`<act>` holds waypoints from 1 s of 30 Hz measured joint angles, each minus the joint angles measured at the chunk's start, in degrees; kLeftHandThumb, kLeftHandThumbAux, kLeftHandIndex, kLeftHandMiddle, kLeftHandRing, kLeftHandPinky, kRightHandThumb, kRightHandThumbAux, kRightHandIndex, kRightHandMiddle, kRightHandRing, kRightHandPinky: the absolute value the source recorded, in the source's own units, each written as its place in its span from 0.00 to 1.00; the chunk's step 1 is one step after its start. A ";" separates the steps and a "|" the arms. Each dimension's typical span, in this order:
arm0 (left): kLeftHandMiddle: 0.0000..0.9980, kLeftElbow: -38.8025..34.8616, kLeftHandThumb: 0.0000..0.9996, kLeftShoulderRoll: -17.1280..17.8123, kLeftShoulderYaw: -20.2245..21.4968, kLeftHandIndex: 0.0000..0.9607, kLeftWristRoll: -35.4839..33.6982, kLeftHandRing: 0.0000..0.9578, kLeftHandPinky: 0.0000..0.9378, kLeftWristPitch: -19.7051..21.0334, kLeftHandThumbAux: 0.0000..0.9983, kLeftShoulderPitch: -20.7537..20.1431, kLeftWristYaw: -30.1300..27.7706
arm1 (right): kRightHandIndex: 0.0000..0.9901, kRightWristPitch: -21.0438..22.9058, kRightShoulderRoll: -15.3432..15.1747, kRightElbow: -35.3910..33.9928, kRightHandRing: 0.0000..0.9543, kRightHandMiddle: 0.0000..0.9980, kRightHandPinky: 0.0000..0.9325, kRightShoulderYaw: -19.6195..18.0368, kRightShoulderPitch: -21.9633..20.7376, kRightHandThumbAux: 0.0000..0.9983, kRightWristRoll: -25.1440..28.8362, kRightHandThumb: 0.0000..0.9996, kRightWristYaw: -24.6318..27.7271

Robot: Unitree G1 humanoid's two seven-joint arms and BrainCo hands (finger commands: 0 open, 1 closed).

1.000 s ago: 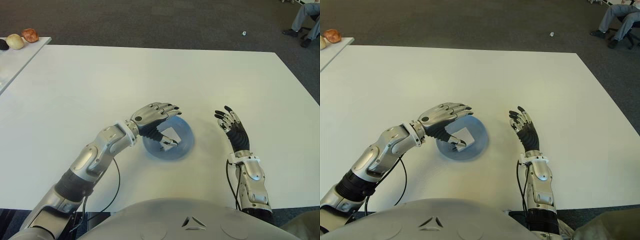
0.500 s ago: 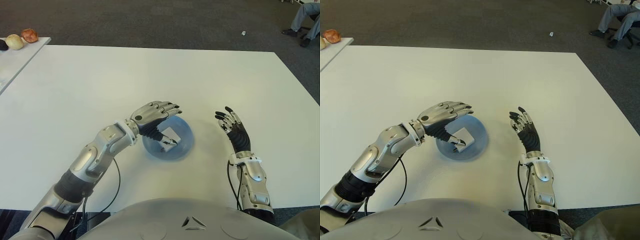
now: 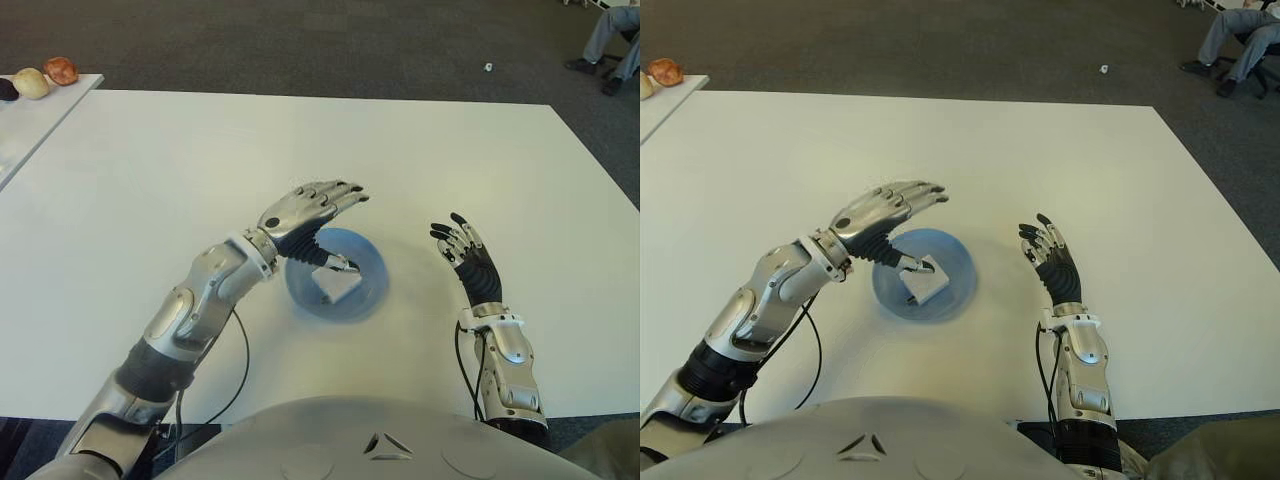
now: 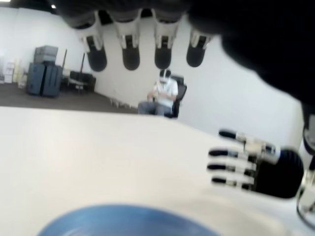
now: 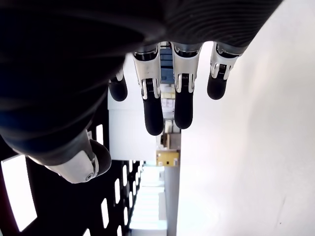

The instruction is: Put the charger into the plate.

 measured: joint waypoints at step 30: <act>0.24 25.37 0.32 -16.70 26.91 0.22 -47.27 0.24 0.28 3.41 0.77 -2.81 5.96 | 0.05 -0.23 0.04 0.55 0.11 0.15 0.06 -0.60 -0.01 0.58 0.06 0.00 -0.20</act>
